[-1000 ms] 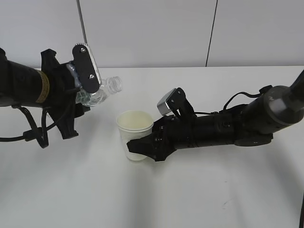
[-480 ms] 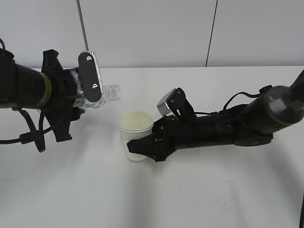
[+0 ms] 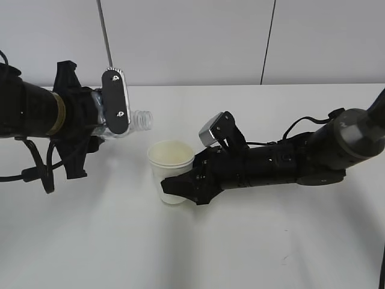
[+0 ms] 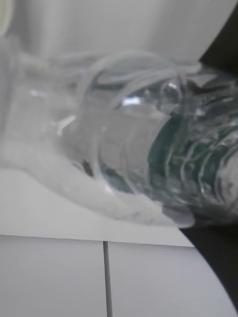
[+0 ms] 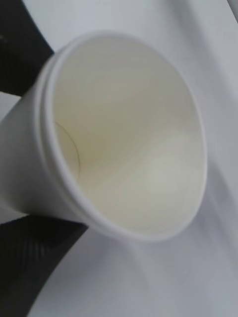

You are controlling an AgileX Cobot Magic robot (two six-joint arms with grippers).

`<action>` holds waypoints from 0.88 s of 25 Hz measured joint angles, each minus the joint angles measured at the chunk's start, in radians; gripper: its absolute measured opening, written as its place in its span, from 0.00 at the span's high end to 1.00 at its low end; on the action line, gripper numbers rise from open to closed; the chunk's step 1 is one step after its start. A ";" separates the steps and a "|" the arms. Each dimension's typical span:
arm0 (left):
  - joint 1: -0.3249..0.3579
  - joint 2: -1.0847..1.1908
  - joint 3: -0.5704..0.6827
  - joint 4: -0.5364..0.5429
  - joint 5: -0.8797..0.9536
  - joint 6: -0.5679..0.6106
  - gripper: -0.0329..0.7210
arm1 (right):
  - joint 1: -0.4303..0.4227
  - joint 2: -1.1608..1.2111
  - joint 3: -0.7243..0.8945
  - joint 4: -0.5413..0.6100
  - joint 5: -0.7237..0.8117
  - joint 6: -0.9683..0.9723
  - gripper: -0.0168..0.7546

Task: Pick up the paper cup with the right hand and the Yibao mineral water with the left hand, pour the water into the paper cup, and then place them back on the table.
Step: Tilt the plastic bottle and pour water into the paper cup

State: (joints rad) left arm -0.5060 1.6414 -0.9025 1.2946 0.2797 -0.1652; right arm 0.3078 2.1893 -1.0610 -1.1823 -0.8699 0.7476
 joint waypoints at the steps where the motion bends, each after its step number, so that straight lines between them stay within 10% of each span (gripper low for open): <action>1: -0.004 0.000 0.000 0.005 0.002 0.000 0.48 | 0.000 0.000 0.000 0.000 0.000 0.000 0.32; 22: -0.015 0.000 0.000 0.078 0.017 0.001 0.48 | 0.003 0.000 0.000 -0.009 0.000 0.002 0.32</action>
State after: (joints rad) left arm -0.5212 1.6414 -0.9025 1.3723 0.2966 -0.1643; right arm 0.3113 2.1893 -1.0610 -1.1910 -0.8699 0.7491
